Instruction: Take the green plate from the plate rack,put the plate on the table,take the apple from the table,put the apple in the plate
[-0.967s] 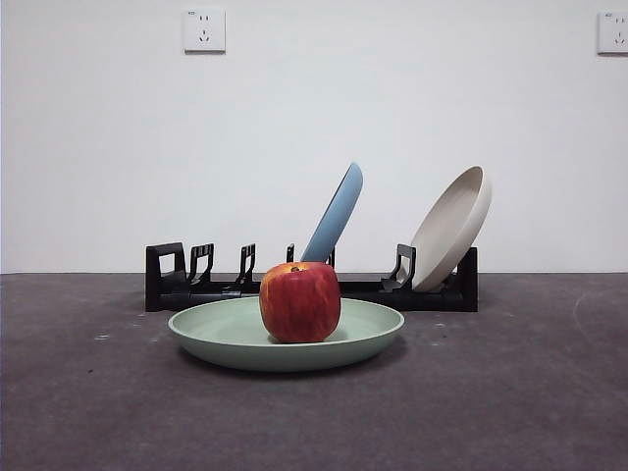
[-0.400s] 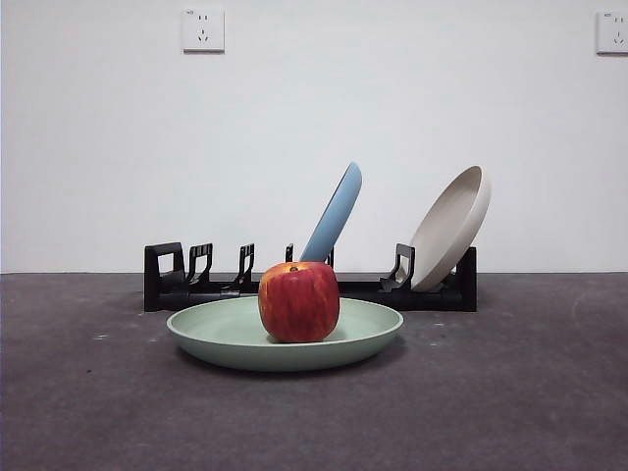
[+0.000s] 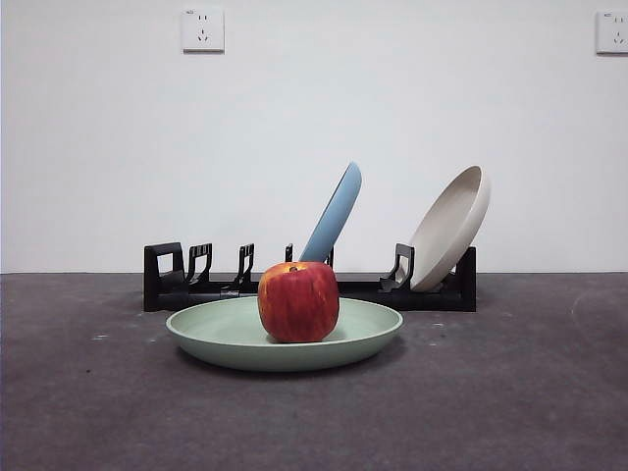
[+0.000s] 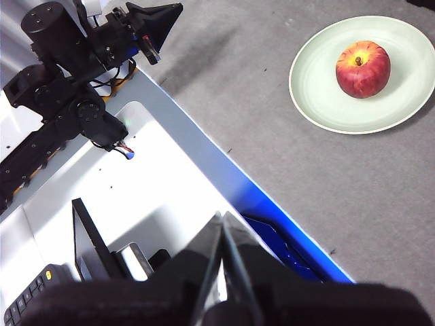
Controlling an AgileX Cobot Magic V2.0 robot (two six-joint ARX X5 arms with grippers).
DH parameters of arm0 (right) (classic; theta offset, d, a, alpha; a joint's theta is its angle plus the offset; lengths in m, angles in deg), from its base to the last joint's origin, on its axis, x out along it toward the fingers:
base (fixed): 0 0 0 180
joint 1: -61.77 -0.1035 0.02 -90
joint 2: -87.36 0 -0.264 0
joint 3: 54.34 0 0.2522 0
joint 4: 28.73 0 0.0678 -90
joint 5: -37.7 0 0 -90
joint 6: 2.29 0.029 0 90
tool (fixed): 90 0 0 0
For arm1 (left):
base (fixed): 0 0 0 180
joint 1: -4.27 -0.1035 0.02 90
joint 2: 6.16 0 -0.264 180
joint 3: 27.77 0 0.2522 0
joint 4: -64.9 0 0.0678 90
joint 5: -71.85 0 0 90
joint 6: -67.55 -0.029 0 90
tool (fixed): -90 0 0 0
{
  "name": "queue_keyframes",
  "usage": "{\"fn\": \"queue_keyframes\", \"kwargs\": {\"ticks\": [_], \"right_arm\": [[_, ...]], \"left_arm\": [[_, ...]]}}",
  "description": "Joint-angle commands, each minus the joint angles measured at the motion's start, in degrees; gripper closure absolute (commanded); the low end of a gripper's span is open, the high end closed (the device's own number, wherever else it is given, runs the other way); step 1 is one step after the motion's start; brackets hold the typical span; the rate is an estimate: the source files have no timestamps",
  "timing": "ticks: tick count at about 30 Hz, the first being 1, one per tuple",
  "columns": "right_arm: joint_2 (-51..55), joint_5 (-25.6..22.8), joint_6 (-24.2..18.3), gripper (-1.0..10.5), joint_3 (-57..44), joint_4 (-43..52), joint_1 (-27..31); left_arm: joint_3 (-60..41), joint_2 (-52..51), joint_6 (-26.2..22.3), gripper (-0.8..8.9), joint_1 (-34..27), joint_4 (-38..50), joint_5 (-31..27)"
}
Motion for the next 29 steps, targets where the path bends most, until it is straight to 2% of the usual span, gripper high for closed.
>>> {"fn": "queue_keyframes", "kwargs": {"ticks": [1,4,7,12,17,24,29], "right_arm": [[0.79,-0.20,-0.59,9.5,-0.63,-1.14,0.74],[2.34,-0.17,-4.92,9.5,-0.66,-0.66,4.46],[5.33,0.55,-8.94,9.5,-0.98,3.65,11.50],[13.57,9.16,-10.71,9.5,-5.73,13.05,27.15],[23.87,6.45,-12.72,9.5,-17.40,18.99,39.41],[34.99,6.10,-7.02,9.5,-36.17,31.17,45.29],[39.76,5.90,-7.87,9.5,-47.30,43.30,46.82]], "left_arm": [[-0.79,-0.15,0.39,8.17,0.00,0.15,0.33],[-0.79,-0.15,0.39,8.17,0.00,0.17,0.33],[-0.79,-0.15,0.39,8.17,0.00,0.17,0.33],[-0.79,-0.15,0.39,8.17,0.00,0.15,0.33],[-0.79,-0.15,0.39,8.17,0.00,0.15,0.35],[-0.79,-0.15,0.39,8.17,0.00,0.15,0.33],[-0.79,-0.15,0.39,8.17,0.00,0.15,0.33]]}}
